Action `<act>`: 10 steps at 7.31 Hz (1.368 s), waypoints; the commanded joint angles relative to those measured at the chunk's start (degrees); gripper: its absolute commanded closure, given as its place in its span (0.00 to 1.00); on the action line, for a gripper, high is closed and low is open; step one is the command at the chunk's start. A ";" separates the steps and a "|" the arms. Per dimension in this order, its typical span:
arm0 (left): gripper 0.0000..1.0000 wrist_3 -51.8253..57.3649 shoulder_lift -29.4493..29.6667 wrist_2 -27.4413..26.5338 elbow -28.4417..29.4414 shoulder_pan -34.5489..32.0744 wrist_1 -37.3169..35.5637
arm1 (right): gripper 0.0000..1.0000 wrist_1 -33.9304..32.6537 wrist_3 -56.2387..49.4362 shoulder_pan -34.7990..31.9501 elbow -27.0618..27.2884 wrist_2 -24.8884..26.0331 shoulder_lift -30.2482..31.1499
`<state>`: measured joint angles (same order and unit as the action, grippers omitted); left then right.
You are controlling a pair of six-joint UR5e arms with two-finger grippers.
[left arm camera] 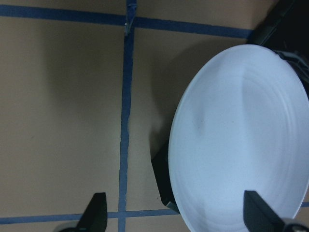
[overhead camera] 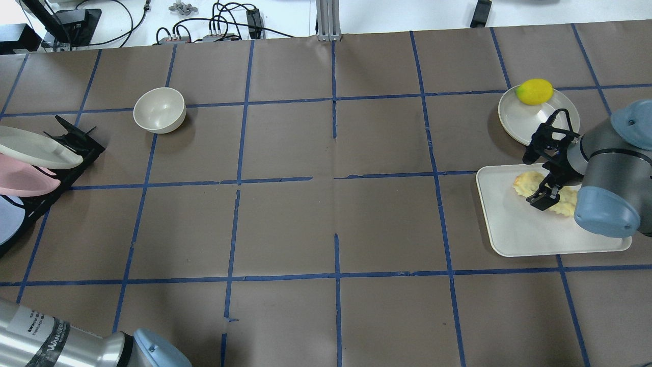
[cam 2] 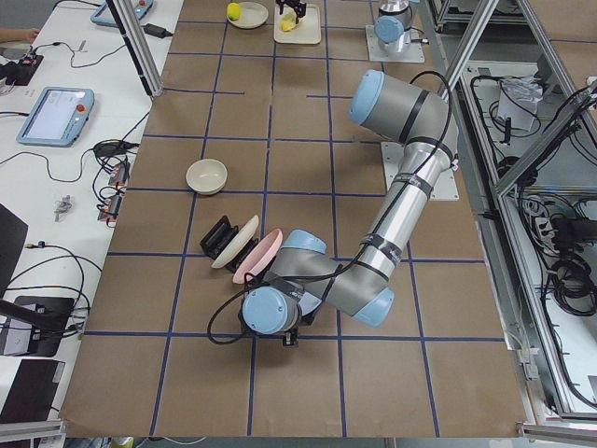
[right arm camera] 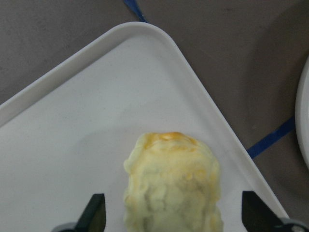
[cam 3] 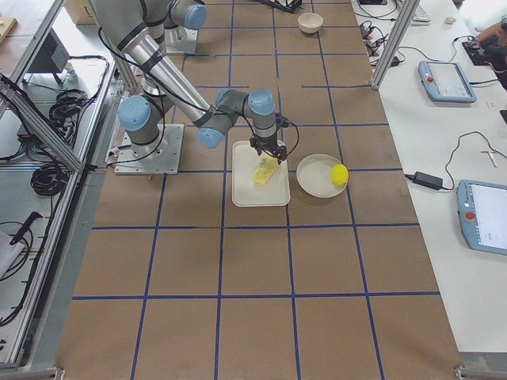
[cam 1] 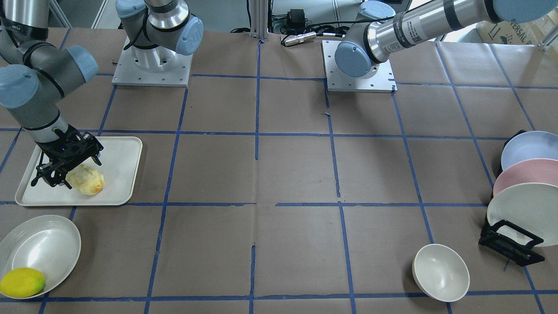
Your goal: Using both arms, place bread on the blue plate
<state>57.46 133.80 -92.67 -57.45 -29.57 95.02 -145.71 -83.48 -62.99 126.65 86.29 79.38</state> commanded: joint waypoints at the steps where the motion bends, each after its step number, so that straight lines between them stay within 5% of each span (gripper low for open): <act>1: 0.00 1.77 3.03 2.14 0.76 -0.14 0.96 | 0.02 -0.71 -0.10 -0.03 0.44 -0.07 -0.36; 3: 0.03 2.22 3.75 3.45 1.29 -0.83 0.96 | 0.02 -3.85 -0.19 0.15 0.97 0.45 -2.03; 4: 0.21 2.31 3.66 4.59 1.29 -1.19 1.14 | 0.03 -3.96 -0.10 0.15 0.97 0.37 -2.30; 5: 0.37 3.44 3.92 4.69 1.29 -1.28 1.31 | 0.16 -3.96 0.34 0.24 1.06 0.63 -2.30; 7: 0.46 3.98 3.84 4.26 1.38 -1.28 1.23 | 0.65 -3.26 3.22 0.15 2.02 1.33 -1.34; 9: 0.50 4.07 3.92 4.25 2.08 -1.28 1.23 | 0.84 -0.82 5.77 0.15 1.94 3.95 1.72; 10: 0.59 4.15 4.18 4.17 2.69 -1.28 1.31 | 0.85 8.16 8.31 0.06 0.37 3.88 6.96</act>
<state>61.52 137.74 -88.43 -55.46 -30.85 96.26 -145.41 -77.99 -62.86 128.27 89.47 81.37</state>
